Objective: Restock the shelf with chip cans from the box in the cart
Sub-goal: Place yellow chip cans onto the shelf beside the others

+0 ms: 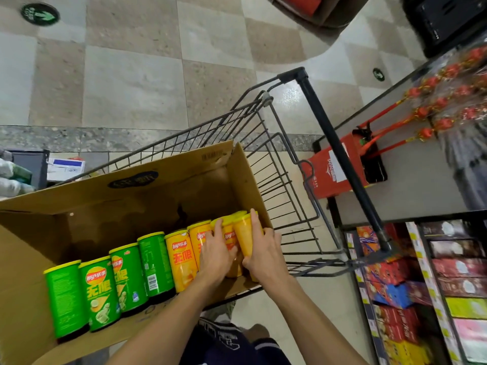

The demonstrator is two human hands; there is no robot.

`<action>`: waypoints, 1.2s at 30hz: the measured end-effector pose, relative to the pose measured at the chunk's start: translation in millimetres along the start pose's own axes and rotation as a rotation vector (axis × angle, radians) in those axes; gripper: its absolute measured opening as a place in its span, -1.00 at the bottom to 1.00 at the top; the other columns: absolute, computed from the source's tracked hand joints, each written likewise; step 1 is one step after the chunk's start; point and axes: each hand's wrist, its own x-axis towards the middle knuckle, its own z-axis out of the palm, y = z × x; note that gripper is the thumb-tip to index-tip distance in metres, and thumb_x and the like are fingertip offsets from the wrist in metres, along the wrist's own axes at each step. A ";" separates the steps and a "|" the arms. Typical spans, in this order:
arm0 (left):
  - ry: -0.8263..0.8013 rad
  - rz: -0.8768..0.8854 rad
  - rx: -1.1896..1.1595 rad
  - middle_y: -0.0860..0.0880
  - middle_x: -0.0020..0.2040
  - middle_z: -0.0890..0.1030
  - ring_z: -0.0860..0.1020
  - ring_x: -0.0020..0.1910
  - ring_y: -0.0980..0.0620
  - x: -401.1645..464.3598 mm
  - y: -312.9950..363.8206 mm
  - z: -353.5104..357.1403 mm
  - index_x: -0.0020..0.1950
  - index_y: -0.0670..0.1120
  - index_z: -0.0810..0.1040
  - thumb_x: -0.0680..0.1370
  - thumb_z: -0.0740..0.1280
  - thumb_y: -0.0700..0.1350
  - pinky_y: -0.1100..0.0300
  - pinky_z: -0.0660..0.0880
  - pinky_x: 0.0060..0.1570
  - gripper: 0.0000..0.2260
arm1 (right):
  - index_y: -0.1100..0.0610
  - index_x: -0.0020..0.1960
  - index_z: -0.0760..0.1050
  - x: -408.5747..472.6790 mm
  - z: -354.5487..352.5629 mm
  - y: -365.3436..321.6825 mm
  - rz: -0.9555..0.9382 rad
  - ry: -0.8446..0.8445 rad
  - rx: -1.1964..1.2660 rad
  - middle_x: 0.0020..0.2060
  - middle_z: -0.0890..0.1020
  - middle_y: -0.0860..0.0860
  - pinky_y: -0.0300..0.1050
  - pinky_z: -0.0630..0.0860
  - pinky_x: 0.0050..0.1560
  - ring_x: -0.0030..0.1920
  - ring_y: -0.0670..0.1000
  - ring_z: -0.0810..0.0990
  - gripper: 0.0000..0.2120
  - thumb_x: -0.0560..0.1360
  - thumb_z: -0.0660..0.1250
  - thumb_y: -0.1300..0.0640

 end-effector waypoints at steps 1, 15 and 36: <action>-0.003 0.001 -0.024 -0.16 0.39 0.34 0.45 0.29 -0.17 -0.6 0.3 0.3 0.55 0.10 0.05 0.52 0.43 -0.04 -0.09 0.47 0.21 -0.27 | -0.17 0.54 -0.38 0.1 -1.1 -1.6 0.000 -0.006 -0.025 0.29 0.34 0.18 0.07 0.39 0.28 0.27 0.16 0.31 0.09 0.46 0.46 0.09; -0.021 0.025 -0.274 -0.08 0.37 0.44 0.43 0.33 -0.10 -5.2 -2.8 -18.4 0.57 0.18 0.04 0.40 0.55 -0.06 -0.09 0.42 0.30 -0.09 | -0.29 0.51 -0.28 -6.4 -9.0 24.7 -0.141 0.007 0.205 0.24 0.28 0.08 0.11 0.51 0.21 0.22 0.11 0.40 0.10 0.39 0.51 0.11; 0.546 -0.035 -0.475 0.08 0.17 0.50 0.58 0.04 0.15 -175.6 -17.5 -79.1 0.33 0.16 0.25 0.35 0.60 -0.13 0.31 0.55 -0.13 -0.28 | -0.47 0.46 -0.12 -21.5 -34.8 3.2 -0.693 -0.383 0.546 0.33 0.37 -0.07 0.17 0.53 0.22 0.31 0.02 0.43 0.14 0.24 0.62 0.01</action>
